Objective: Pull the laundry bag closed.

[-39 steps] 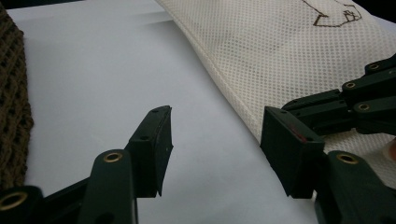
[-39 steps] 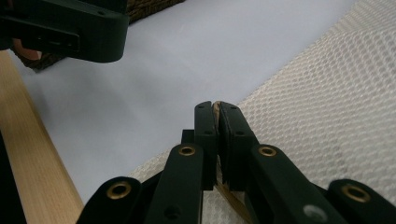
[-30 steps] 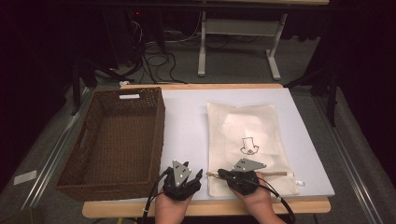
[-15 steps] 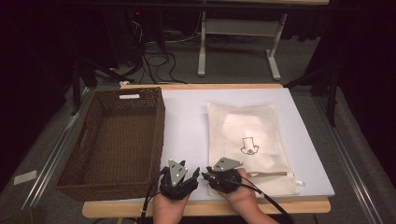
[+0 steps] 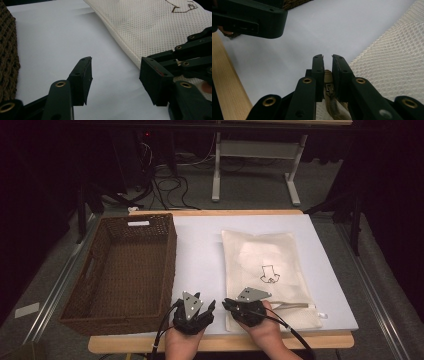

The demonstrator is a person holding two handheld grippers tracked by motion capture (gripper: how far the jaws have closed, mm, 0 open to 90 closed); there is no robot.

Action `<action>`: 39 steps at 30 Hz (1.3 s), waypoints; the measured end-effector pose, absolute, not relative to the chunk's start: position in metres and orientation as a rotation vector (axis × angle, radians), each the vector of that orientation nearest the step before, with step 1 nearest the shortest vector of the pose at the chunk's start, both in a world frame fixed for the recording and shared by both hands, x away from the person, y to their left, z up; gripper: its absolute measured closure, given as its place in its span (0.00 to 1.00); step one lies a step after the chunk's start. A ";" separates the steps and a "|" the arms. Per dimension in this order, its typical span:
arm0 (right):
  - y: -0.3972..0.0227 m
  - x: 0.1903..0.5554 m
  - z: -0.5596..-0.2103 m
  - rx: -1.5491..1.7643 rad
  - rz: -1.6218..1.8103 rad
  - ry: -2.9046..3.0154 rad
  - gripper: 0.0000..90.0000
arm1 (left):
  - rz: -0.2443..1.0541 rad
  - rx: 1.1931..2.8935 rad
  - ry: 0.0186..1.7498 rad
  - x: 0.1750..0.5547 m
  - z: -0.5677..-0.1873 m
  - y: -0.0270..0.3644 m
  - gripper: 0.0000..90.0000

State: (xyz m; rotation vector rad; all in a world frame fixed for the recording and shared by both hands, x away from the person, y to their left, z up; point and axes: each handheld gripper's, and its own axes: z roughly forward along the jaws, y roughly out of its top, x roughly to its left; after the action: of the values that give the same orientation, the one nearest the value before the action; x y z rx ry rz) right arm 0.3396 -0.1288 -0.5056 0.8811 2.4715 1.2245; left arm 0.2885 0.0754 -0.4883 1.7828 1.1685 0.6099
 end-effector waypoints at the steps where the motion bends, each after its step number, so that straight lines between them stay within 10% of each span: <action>1: -0.129 0.340 -0.506 0.881 1.224 2.471 0.91 | 0.610 1.783 1.169 0.288 -0.488 0.075 0.49; 39: -0.160 0.341 -0.504 0.977 1.360 2.400 0.91 | 0.468 1.846 1.001 0.277 -0.500 0.027 0.44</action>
State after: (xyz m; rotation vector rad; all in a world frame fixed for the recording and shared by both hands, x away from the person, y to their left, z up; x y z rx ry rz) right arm 0.3409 -0.1603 -0.5036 0.9766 2.4004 1.3604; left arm 0.2765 0.0271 -0.4999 1.8464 1.0013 0.4683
